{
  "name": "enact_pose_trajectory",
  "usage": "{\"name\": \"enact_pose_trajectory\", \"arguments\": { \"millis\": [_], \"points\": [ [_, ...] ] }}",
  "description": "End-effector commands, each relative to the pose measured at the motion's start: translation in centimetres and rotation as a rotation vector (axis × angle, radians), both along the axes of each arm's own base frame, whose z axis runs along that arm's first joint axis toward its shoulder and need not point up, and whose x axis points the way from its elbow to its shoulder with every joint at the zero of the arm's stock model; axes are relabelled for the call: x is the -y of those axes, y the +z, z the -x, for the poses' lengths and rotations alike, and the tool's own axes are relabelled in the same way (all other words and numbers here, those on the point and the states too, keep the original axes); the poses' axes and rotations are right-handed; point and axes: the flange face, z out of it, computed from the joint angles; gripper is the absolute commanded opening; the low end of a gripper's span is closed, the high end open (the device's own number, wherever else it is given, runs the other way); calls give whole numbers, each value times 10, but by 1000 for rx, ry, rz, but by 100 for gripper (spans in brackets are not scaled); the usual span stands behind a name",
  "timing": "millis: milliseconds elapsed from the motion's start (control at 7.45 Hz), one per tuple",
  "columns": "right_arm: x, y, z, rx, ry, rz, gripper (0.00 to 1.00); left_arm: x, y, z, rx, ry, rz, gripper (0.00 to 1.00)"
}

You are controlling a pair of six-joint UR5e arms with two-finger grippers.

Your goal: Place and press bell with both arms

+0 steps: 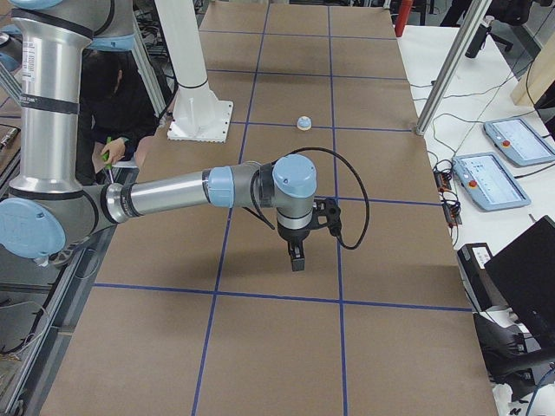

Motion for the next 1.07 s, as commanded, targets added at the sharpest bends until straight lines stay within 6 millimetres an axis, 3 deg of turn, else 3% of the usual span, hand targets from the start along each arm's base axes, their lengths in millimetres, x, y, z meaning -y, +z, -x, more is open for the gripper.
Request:
{"name": "enact_pose_trajectory", "arguments": {
  "millis": [0, 940],
  "points": [
    [-1, 1, 0, 0, -2, 0, 100, 0, 1, 0, 0, -1, 2, 100],
    [-1, 1, 0, 4, -2, 0, 100, -1, 0, 7, 0, -20, -1, 100]
  ]
}}
